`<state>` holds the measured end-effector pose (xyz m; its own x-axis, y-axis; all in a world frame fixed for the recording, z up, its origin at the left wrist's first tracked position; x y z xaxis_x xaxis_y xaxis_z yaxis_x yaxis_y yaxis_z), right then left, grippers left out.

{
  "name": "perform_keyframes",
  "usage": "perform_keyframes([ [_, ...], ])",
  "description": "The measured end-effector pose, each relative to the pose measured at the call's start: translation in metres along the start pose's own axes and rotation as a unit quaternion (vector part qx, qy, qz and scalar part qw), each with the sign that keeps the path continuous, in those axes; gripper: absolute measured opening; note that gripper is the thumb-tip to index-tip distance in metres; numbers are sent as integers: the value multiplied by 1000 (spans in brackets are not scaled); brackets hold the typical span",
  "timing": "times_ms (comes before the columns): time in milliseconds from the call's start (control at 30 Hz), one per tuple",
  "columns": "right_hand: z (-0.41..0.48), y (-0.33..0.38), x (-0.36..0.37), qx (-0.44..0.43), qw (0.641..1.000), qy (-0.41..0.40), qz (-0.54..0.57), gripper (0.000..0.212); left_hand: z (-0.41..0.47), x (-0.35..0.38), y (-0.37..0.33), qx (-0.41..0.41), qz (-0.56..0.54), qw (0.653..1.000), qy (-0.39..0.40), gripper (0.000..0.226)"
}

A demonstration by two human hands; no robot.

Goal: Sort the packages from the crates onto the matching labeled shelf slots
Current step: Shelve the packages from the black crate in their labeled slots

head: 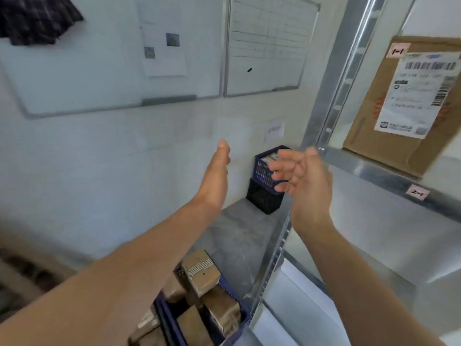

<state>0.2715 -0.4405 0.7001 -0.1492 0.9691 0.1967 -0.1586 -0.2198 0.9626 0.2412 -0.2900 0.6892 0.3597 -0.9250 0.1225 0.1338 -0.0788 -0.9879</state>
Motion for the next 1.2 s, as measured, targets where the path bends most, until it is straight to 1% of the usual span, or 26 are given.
perform_keyframes([
  [167,-8,-59,63,95,992,60,-63,45,-7,-98,54,-72,0,993,-92,73],
  [333,-20,-126,123,181,971,110,-111,39,-22,-193,116,-137,-9,974,-178,75],
  [467,-32,-174,167,244,950,142,-133,39,-38,-252,152,-184,-19,957,-223,75],
  [533,-38,-196,185,264,940,160,-142,40,-45,-278,167,-202,-16,948,-246,78],
  [600,-46,-217,201,277,933,175,-150,41,-52,-300,180,-212,-20,941,-262,81],
  [667,-53,-237,216,297,923,190,-155,41,-58,-318,192,-216,-18,937,-273,79],
  [867,-71,-303,248,372,877,247,-176,49,-81,-364,227,-245,8,912,-329,73],
  [967,-81,-344,260,413,843,284,-195,49,-91,-381,248,-260,5,901,-347,64],
  [1133,-94,-425,277,467,793,319,-227,54,-106,-414,308,-304,12,866,-398,68],
  [1200,-100,-465,278,490,772,328,-236,54,-109,-424,336,-324,21,855,-405,70],
])
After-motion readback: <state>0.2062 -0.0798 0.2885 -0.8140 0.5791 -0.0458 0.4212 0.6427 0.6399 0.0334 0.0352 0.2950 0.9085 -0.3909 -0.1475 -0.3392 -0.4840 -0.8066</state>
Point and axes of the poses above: each hand's wrist, its own z-axis towards the middle knuckle, its own x-axis out of the palm, y = z × x, the point moved 1 cm from there along z, towards the middle knuckle, and after that the axes turned 7 degrees about x, right-handed, at the moved point
